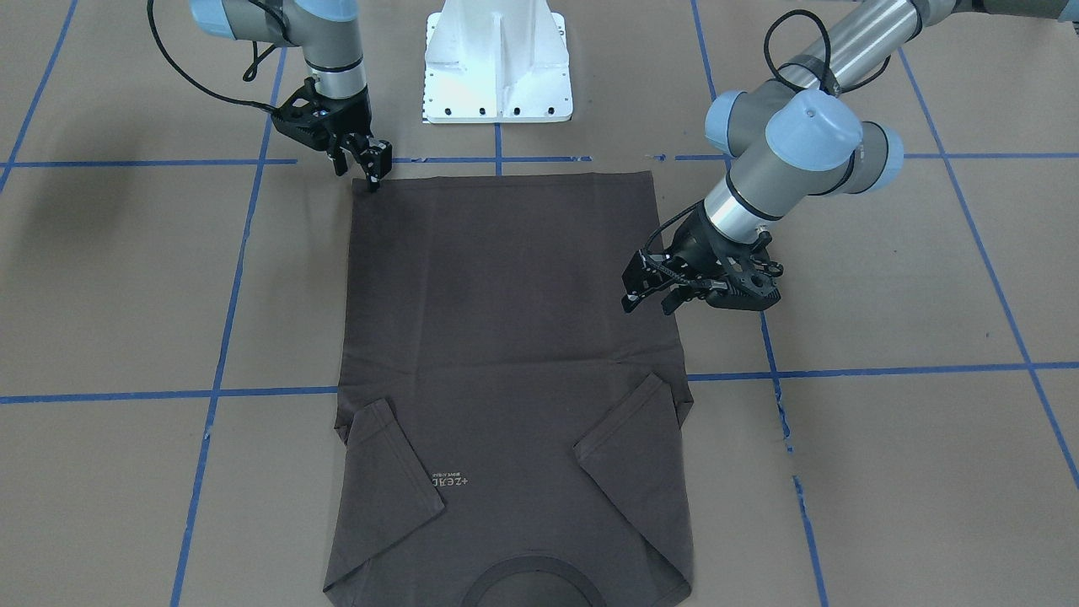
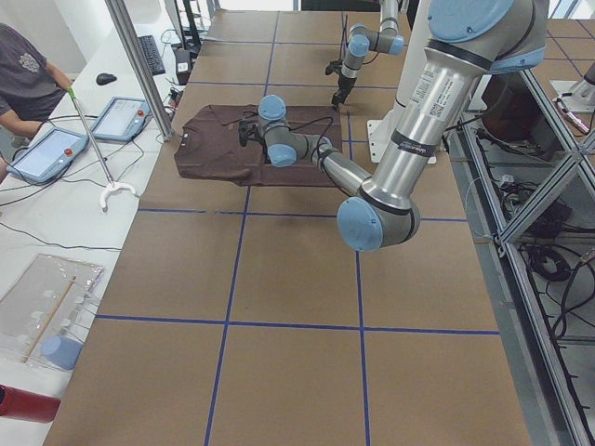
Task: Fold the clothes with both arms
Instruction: 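Move both grippers down to the shirt's hem corners nearest the robot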
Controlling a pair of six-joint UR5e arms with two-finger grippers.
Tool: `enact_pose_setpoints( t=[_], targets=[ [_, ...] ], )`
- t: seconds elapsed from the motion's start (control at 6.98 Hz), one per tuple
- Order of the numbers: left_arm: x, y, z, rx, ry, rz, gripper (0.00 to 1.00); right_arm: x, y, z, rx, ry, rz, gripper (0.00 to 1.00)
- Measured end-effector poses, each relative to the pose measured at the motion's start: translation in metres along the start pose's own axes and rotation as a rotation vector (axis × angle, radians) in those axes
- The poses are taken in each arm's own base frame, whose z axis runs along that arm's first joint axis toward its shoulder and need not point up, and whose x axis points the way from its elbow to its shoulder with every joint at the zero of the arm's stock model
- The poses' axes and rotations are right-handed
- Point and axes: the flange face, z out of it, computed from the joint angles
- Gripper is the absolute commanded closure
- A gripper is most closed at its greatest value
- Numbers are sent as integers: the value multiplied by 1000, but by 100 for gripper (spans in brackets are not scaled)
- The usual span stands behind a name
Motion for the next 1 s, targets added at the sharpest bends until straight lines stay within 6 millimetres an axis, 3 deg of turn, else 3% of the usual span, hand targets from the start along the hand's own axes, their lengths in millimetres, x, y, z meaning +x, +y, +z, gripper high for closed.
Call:
enact_pose_setpoints(
  t=[0.57, 0.72, 1.0],
  targets=[
    [2, 2, 0, 1, 1, -10, 27, -2, 0, -9, -11, -12, 2, 100],
    [6, 13, 0, 3, 5, -38, 27, -4, -1, -16, -17, -24, 3, 100],
    [6, 92, -8, 4, 3, -129, 27, -7, -3, -36, -36, -57, 9, 100]
  ],
)
